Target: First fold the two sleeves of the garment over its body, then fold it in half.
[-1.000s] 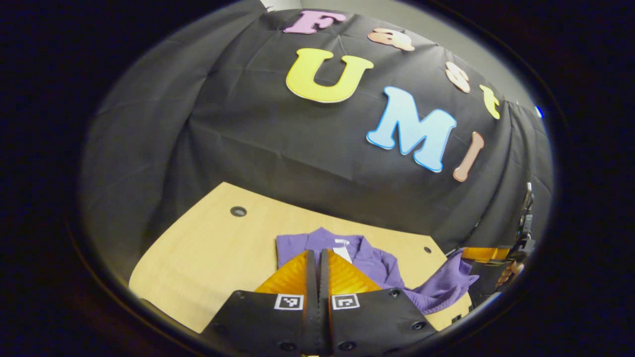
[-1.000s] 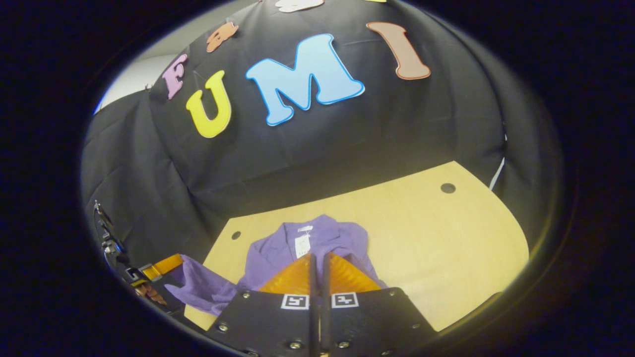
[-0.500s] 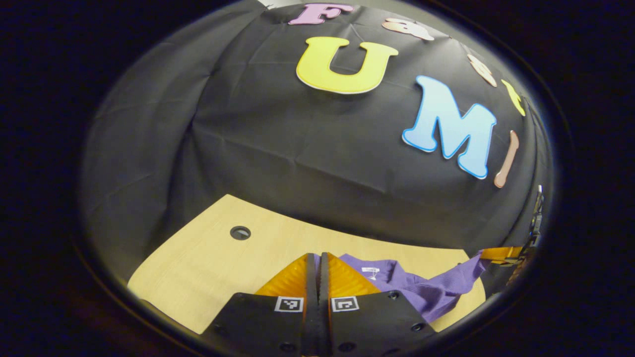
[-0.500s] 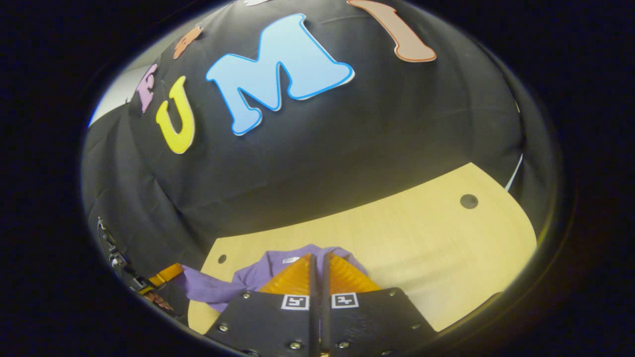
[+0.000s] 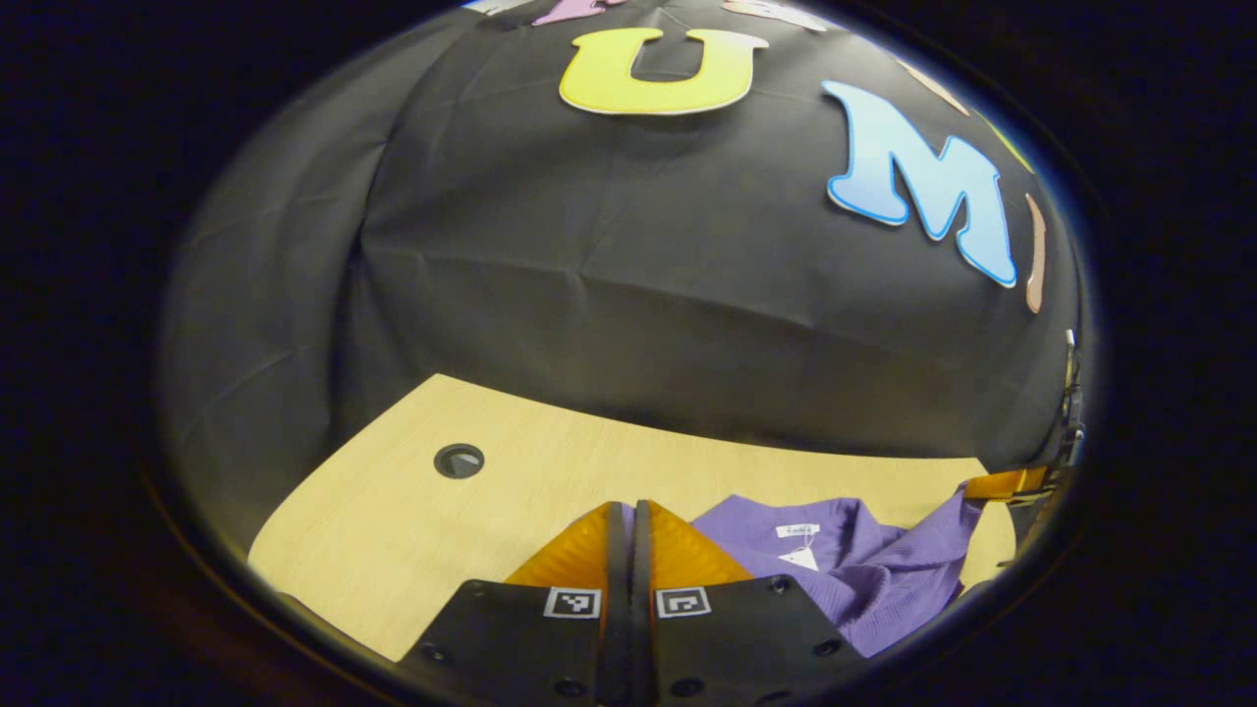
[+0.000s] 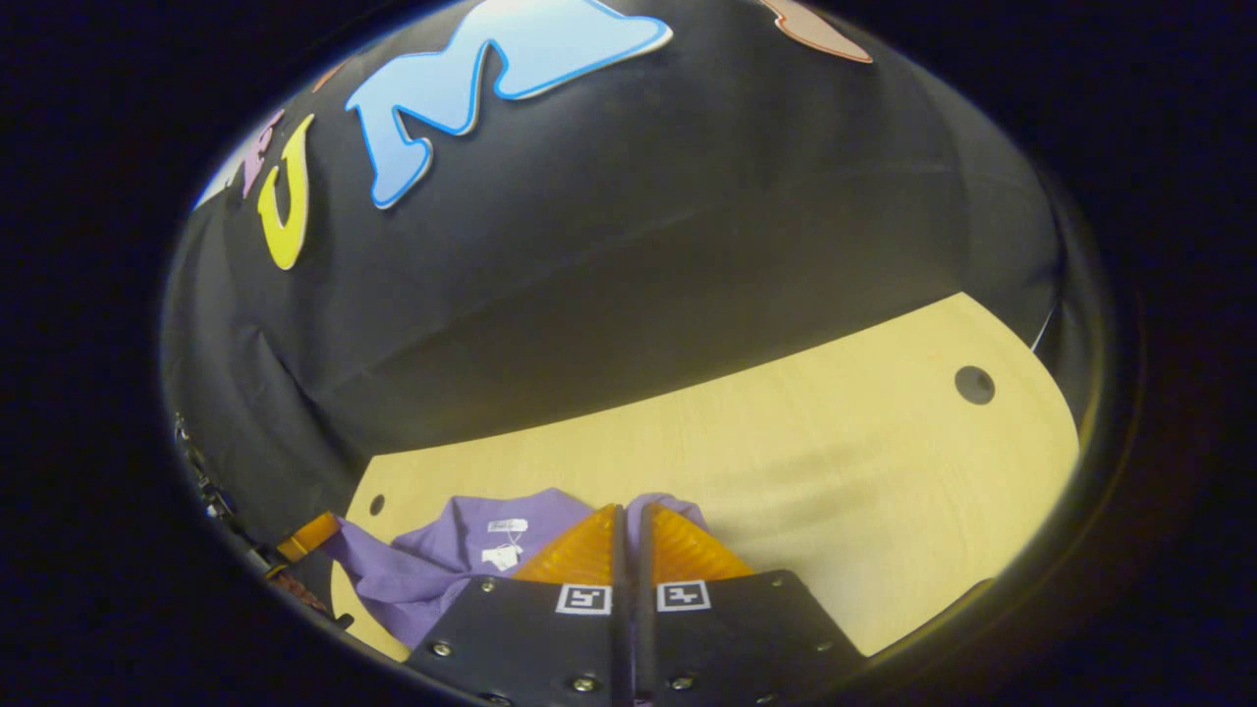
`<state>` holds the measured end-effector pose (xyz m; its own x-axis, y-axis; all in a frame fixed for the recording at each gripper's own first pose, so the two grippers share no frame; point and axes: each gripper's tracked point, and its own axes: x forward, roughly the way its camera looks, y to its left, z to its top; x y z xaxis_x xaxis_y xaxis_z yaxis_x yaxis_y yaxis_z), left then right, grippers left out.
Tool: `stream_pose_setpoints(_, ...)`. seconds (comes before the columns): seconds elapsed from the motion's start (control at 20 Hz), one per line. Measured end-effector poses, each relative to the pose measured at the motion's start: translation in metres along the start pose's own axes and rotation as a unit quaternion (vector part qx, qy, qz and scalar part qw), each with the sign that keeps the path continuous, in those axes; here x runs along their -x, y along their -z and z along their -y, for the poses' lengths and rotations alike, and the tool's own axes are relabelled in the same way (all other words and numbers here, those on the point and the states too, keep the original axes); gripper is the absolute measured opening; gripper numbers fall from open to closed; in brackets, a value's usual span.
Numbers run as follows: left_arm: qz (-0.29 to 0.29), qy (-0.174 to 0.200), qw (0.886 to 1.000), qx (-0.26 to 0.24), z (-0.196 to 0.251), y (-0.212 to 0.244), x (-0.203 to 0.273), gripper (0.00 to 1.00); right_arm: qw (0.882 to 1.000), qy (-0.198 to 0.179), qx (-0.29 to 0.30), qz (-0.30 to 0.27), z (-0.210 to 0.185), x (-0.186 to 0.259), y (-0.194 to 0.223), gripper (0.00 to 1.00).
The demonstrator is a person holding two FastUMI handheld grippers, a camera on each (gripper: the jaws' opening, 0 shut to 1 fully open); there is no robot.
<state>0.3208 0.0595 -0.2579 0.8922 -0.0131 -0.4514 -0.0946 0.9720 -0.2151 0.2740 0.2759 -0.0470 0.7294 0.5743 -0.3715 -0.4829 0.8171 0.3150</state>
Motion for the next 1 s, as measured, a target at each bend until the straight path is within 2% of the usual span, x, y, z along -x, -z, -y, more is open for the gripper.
stream_pose_setpoints(0.4,-0.012,-0.045,0.999,0.008,-0.018,0.027,-0.026,0.07,1.000,0.018,0.013,-0.020,0.017,-0.027,0.015,0.03)
stream_pose_setpoints(0.5,-0.011,-0.054,0.999,-0.003,-0.017,0.025,-0.025,0.16,0.999,0.025,0.033,-0.019,0.018,-0.028,0.017,0.03)
stream_pose_setpoints(0.55,-0.009,-0.047,0.999,-0.004,-0.012,0.023,-0.024,0.11,0.999,0.027,0.042,-0.018,0.017,-0.026,0.015,0.07)
stream_pose_setpoints(0.65,-0.003,-0.038,0.999,-0.006,-0.001,0.016,-0.016,0.32,0.998,0.030,0.055,-0.014,0.015,-0.022,0.014,0.09)
stream_pose_setpoints(0.7,0.001,-0.038,0.999,-0.011,0.002,0.012,-0.012,0.45,0.998,0.032,0.061,-0.012,0.015,-0.018,0.012,0.14)
stream_pose_setpoints(0.75,0.005,-0.035,0.999,-0.015,0.007,0.008,-0.009,0.57,0.997,0.035,0.068,-0.010,0.014,-0.014,0.011,0.23)
stream_pose_setpoints(0.8,0.008,-0.031,0.999,-0.019,0.011,0.003,-0.005,0.70,0.996,0.041,0.080,-0.005,0.014,-0.007,0.007,0.25)
stream_pose_setpoints(0.85,0.012,-0.030,0.999,-0.023,0.015,-0.002,0.001,0.71,0.994,0.047,0.096,0.005,0.014,0.000,0.001,0.38)
stream_pose_setpoints(0.9,0.018,-0.023,0.999,-0.026,0.019,-0.007,0.006,0.84,0.992,0.053,0.114,0.019,0.012,0.008,-0.006,0.51)
stream_pose_setpoints(0.95,0.023,-0.020,0.999,-0.030,0.024,-0.012,0.012,0.84,0.989,0.056,0.130,0.032,0.007,0.018,-0.015,0.74)
stream_pose_setpoints(1.0,0.030,-0.017,0.999,-0.034,0.027,-0.018,0.020,0.86,0.987,0.063,0.143,0.046,0.004,0.030,-0.024,0.82)
